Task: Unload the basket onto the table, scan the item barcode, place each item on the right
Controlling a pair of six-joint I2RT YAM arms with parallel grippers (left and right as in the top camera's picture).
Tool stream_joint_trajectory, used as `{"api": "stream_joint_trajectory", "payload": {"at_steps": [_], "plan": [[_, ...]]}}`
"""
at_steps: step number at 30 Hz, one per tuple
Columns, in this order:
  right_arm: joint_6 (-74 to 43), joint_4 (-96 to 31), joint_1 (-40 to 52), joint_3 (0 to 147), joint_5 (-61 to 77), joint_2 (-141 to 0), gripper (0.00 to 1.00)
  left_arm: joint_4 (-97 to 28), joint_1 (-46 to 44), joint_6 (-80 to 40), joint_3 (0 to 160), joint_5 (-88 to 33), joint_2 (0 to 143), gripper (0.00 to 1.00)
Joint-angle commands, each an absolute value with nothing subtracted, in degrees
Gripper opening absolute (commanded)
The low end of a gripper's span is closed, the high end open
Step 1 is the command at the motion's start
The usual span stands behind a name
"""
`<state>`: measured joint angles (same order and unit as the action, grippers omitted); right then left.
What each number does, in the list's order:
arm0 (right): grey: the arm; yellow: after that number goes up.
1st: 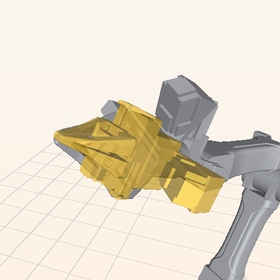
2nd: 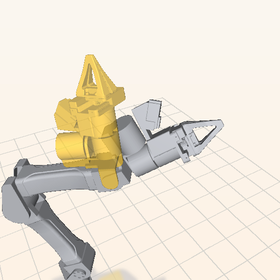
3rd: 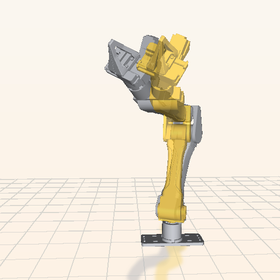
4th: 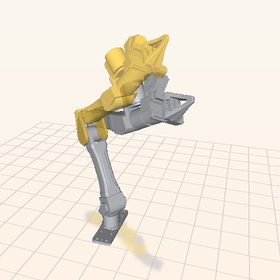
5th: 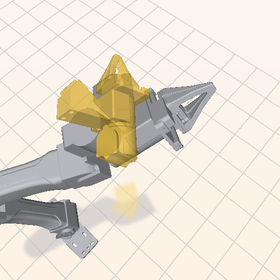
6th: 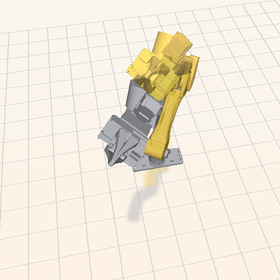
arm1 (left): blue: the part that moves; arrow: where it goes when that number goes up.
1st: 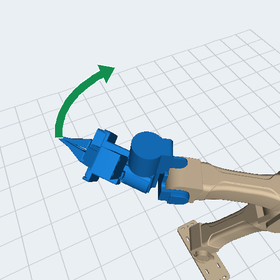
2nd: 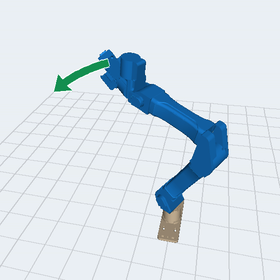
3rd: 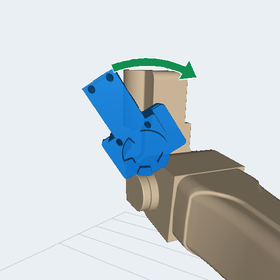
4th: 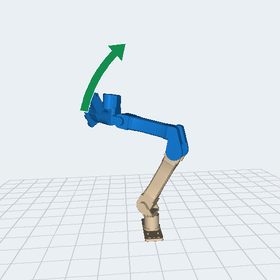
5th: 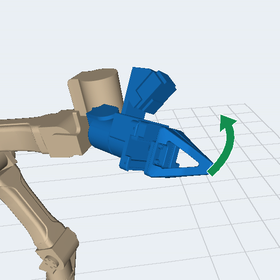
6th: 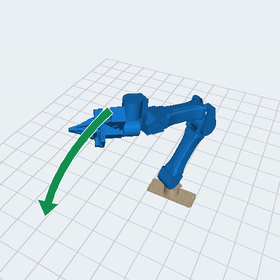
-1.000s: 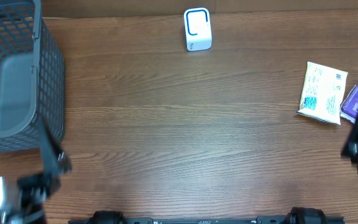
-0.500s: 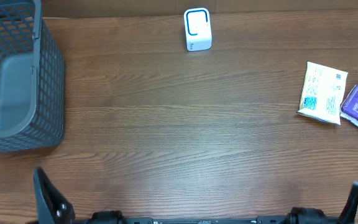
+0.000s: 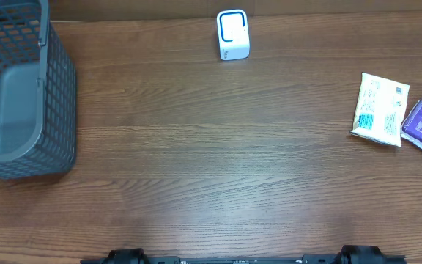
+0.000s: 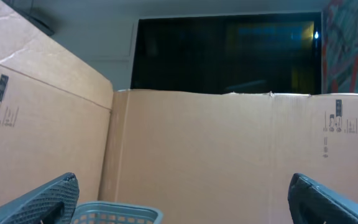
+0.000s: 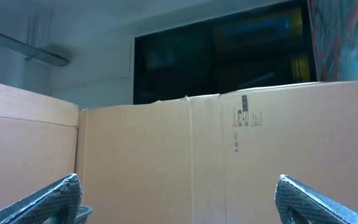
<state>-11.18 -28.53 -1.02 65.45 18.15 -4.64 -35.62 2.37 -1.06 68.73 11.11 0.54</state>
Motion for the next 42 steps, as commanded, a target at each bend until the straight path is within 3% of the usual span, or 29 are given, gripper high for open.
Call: {"api": "stream_joint_trajectory", "payload": {"at_steps": [1, 7, 17, 27, 34, 42], "plan": [[-11.8, -28.3, -0.9, 64.4, 18.1, -0.2, 1.00, -35.5, 2.7, -3.3, 67.7, 10.4, 0.3, 1.00], [-11.9, -25.0, -0.9, 64.0, 18.2, -0.3, 1.00, -34.3, 2.7, -3.2, 67.1, 10.5, 0.3, 1.00], [-11.7, -6.4, -1.5, 54.0, 18.3, -0.3, 1.00, -32.8, 2.7, -3.2, 66.9, 10.5, 0.3, 1.00], [-5.9, 11.2, -2.0, 30.5, 18.0, -0.3, 1.00, -32.4, 2.7, -3.2, 66.9, 10.5, 0.3, 1.00], [-6.0, 28.8, -1.9, 11.8, 8.8, -0.3, 1.00, -32.4, 2.7, -3.2, 66.9, 10.5, 0.3, 1.00], [-6.4, 30.1, -1.9, 1.5, 6.8, -0.3, 1.00, -32.8, 2.7, -3.2, 66.7, 10.5, 0.3, 1.00]]}}
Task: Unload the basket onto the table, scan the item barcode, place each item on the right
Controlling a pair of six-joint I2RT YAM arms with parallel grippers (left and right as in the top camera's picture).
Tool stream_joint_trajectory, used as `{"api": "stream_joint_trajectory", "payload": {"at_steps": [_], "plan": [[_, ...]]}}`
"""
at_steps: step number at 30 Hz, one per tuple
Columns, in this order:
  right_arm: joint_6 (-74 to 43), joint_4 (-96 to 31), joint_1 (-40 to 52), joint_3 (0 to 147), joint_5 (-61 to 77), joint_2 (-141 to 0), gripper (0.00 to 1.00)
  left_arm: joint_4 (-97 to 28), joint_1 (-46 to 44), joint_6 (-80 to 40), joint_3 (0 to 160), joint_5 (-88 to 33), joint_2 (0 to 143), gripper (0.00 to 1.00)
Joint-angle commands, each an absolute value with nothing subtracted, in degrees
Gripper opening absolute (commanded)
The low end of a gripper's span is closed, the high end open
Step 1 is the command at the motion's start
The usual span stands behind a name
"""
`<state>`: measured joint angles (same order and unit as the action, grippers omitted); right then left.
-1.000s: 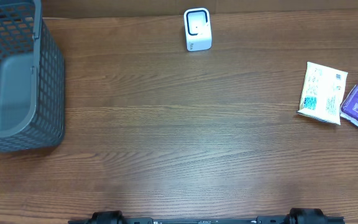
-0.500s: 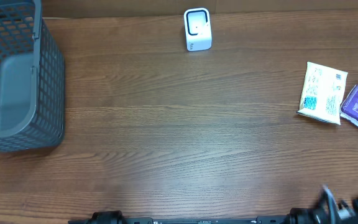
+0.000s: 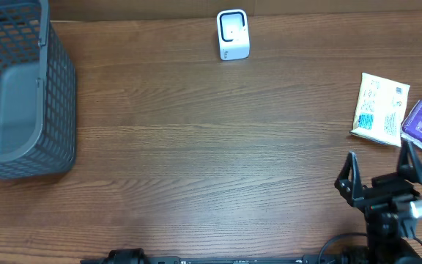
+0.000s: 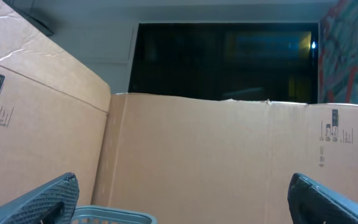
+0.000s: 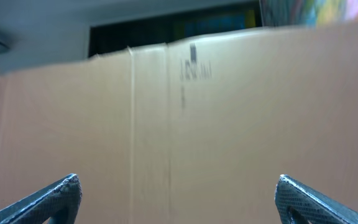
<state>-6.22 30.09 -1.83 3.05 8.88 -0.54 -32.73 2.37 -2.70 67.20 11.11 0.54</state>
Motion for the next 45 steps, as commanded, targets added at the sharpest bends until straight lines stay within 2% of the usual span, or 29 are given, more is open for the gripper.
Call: {"api": "stream_joint_trajectory", "payload": {"at_steps": [1, 15, 23, 45], "plan": [[-6.4, 30.1, -1.9, 0.9, 6.3, -0.3, 1.00, -32.8, 2.7, -3.2, 66.7, 10.5, 0.3, 1.00], [-6.4, 3.6, -2.0, 0.4, 2.1, -0.3, 1.00, -32.8, 2.7, -3.2, 65.0, 10.5, 0.3, 1.00], [-6.3, -4.1, -2.0, 0.4, -0.8, -0.3, 1.00, -32.8, 2.7, -3.2, 65.0, 10.5, 0.3, 1.00], [-6.3, -4.8, -1.9, 0.5, -0.8, -0.4, 1.00, -32.4, 2.7, -4.8, 61.4, 10.2, 0.3, 1.00]]}}
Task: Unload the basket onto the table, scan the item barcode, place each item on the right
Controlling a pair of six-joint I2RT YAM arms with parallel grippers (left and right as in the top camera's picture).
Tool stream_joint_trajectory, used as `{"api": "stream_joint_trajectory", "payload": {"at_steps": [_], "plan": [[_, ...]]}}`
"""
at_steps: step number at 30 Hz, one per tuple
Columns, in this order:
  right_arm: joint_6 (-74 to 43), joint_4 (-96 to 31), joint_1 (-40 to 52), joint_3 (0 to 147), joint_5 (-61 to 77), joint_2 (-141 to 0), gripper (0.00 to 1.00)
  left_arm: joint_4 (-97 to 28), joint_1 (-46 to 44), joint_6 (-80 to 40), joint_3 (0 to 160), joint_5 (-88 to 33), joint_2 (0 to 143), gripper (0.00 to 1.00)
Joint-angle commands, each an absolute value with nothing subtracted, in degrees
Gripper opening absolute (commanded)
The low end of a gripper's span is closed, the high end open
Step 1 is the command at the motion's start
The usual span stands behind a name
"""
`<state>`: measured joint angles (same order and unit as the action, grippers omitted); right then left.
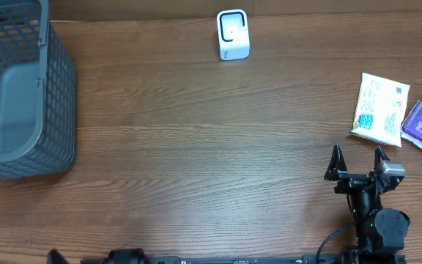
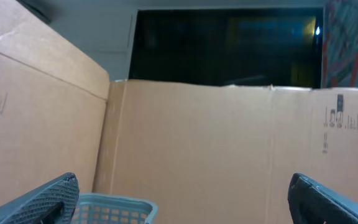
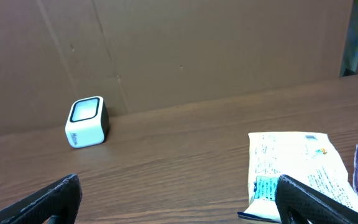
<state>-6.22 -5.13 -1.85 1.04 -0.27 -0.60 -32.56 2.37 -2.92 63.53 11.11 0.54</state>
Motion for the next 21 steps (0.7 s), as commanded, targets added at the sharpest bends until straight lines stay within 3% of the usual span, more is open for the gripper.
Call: {"api": "stream_joint_trajectory", "payload": {"at_steps": [1, 8, 14, 21], "plan": [[-6.4, -4.8, -2.0, 0.5, -0.8, -0.4, 1.00, -32.4, 2.7, -4.8, 60.7, 10.2, 0.3, 1.00], [-6.4, -4.8, -2.0, 0.5, -0.8, -0.4, 1.00, -37.9, 2.7, -10.9, 54.9, 4.5, 0.3, 1.00], [-6.3, -4.8, -2.0, 0.5, -0.8, -0.4, 1.00, -45.5, 2.7, -9.0, 49.5, 5.8, 0.3, 1.00], [-6.3, -4.8, -1.9, 0.5, -0.8, -0.4, 1.00, -32.8, 2.7, -9.0, 32.8, 5.7, 0.3, 1.00]]}}
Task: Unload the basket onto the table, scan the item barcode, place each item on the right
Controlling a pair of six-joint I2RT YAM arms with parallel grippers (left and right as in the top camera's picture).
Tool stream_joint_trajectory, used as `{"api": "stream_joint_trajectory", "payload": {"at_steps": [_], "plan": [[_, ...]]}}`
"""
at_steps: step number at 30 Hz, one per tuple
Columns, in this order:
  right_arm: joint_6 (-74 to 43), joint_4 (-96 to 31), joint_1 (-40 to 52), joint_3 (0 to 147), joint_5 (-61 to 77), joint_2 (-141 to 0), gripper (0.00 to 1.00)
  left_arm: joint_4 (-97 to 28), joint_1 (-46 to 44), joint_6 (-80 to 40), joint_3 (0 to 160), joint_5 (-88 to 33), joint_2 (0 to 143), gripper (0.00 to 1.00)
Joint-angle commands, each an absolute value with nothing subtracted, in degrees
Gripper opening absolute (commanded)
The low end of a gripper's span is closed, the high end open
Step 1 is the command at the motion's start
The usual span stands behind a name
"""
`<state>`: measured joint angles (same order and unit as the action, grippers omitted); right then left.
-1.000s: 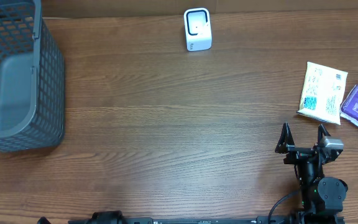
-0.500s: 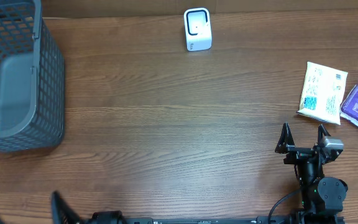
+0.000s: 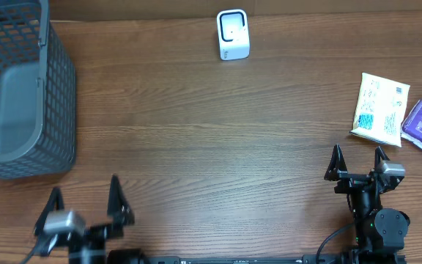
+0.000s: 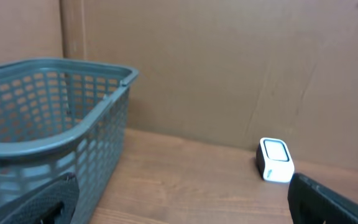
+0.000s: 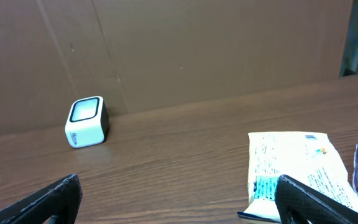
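Note:
A small white barcode scanner [image 3: 233,34] with a dark window stands at the table's far edge, also seen as the scanner [image 4: 275,160] and the scanner [image 5: 86,121]. A cream packet [image 3: 378,109] with teal print lies at the right, its lower left corner just beyond my open right gripper [image 3: 357,163]; the packet [image 5: 297,171] shows between that gripper's fingertips [image 5: 178,202]. A purple packet lies beside it. My left gripper [image 3: 83,206] stands open over bare wood at the front left [image 4: 182,202].
A grey mesh basket [image 3: 20,92] occupies the far left, close beyond the left gripper, also seen as the basket [image 4: 48,124]. A brown cardboard wall [image 5: 185,50] backs the table.
My left gripper has come into the overhead view at the front left, and its camera now looks down at the basket and scanner. The right gripper has not moved.
At first neither arm was over the table and both wrist cameras faced the cardboard wall. Then the right gripper stood open at the front right, later nearer the cream packet with its camera on the table. Now the left gripper is out too.

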<state>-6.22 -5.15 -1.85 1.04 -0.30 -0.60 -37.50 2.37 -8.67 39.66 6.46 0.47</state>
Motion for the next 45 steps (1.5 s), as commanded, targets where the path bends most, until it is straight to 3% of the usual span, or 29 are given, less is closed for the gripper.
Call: {"api": "stream_joint_trajectory", "payload": {"at_steps": [1, 8, 16, 45], "plan": [[-6.4, -4.8, -2.0, 0.5, -0.8, -0.4, 1.00, -30.0, 2.7, -9.0, 30.3, 5.7, 0.3, 1.00], [-6.3, -4.8, -2.0, 0.5, -0.8, -0.4, 1.00, -13.1, 2.5, -9.2, 16.6, 0.4, 0.3, 1.00], [-6.3, -4.8, -2.0, 0.5, -0.8, -0.4, 1.00, -1.8, 2.5, -9.0, 4.5, 4.7, 0.2, 1.00], [-6.3, -4.8, -1.9, 0.5, -0.8, -0.4, 1.00, -3.7, 1.1, -1.9, 0.3, 7.9, 0.2, 1.00]]}}
